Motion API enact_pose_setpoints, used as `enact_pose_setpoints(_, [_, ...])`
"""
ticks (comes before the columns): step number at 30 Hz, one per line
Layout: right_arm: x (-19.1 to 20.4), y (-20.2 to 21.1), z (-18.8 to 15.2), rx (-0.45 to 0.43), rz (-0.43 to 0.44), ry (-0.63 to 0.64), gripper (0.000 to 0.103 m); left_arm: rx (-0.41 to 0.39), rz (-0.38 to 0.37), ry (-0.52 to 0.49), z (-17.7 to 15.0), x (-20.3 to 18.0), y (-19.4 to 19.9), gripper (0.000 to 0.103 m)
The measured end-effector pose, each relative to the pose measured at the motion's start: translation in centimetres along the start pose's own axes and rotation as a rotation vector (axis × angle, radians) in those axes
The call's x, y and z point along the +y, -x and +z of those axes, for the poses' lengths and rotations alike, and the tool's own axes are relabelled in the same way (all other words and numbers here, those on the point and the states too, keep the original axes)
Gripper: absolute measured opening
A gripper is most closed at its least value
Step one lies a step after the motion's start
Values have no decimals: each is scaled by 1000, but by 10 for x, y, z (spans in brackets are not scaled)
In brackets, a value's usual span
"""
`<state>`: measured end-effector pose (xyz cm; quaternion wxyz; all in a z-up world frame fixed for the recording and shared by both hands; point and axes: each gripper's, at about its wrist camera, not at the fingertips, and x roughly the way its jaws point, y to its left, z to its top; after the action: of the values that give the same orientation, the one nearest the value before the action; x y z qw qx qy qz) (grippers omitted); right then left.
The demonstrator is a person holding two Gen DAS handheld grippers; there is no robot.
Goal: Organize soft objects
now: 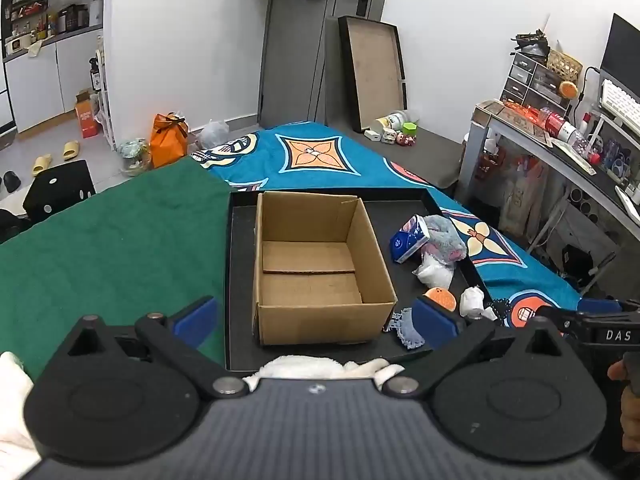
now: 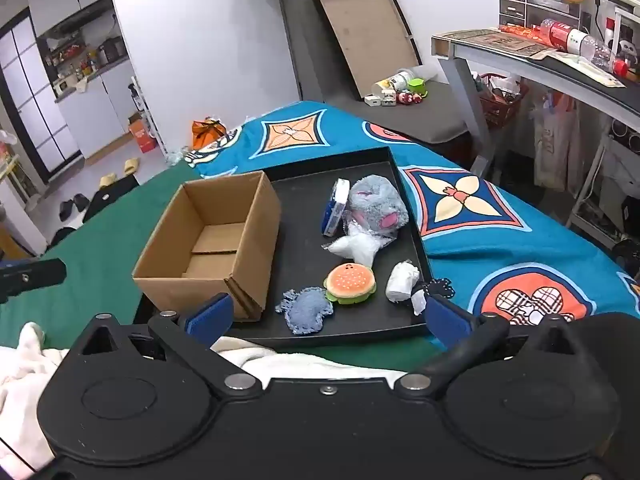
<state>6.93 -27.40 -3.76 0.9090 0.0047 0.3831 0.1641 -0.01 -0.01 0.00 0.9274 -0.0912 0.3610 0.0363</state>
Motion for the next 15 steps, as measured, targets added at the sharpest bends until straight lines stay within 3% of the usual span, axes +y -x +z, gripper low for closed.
enact_pose_setpoints(4, [-3,1,-4,-15,22,0,103,2,1,-11,-1,-1,-1,102])
enact_pose_setpoints(7, [9,4,-3,-9,-21,30,103,1,-3,-20,4,-2,4,102])
enact_pose_setpoints(15, [12,8,-1,-21,-27,41,103,-26,-7,-31,5,-3,9,102])
